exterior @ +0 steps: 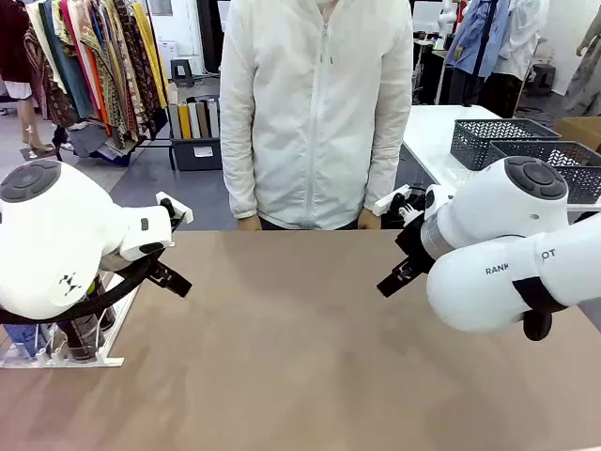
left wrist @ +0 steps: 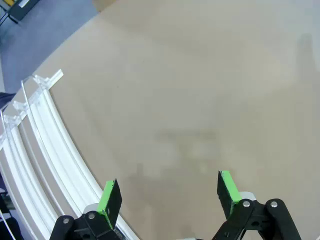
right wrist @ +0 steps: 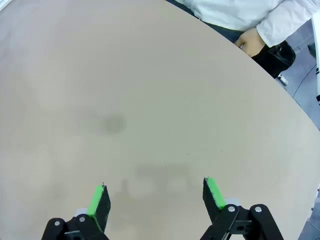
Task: Retrieve and store the cans from the dispenser.
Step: Pick up one can from the Automatic Can Dispenser and place it in the middle of the table.
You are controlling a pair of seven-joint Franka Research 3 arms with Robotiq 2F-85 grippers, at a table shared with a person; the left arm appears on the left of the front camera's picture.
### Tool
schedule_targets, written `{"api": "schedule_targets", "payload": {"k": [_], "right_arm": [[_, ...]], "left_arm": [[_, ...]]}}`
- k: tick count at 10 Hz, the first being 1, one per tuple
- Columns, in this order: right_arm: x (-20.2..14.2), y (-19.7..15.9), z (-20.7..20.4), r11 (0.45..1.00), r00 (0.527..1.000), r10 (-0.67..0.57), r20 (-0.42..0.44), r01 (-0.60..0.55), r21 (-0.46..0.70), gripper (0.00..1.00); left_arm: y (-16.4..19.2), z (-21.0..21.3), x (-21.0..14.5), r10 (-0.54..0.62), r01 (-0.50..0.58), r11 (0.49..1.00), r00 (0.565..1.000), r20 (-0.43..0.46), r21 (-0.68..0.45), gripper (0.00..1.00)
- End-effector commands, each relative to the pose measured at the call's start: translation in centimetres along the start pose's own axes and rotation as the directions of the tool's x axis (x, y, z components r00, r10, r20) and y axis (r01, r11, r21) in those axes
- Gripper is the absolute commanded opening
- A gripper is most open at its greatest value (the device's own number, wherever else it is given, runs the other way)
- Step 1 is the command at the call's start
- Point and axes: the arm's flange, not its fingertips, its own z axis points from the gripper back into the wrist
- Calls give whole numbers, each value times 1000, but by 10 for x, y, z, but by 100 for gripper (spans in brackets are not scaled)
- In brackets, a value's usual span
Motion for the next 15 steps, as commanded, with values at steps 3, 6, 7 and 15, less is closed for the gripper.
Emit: {"api": "schedule_targets", "payload": {"k": [3,6,7,15], "right_arm": [[0,0,0,1000,1000,0,0,0,0,100],[0,0,0,1000,1000,0,0,0,0,100],[0,0,0,1000,1000,0,0,0,0,100],[0,0,0,1000,1000,0,0,0,0,100]], "left_arm": [[0,0,0,0,0,1000,1000,0,0,100],[0,0,0,0,0,1000,1000,0,0,100],[0,0,0,0,0,1000,1000,0,0,100],[0,0,0,0,0,1000,1000,0,0,100]]}}
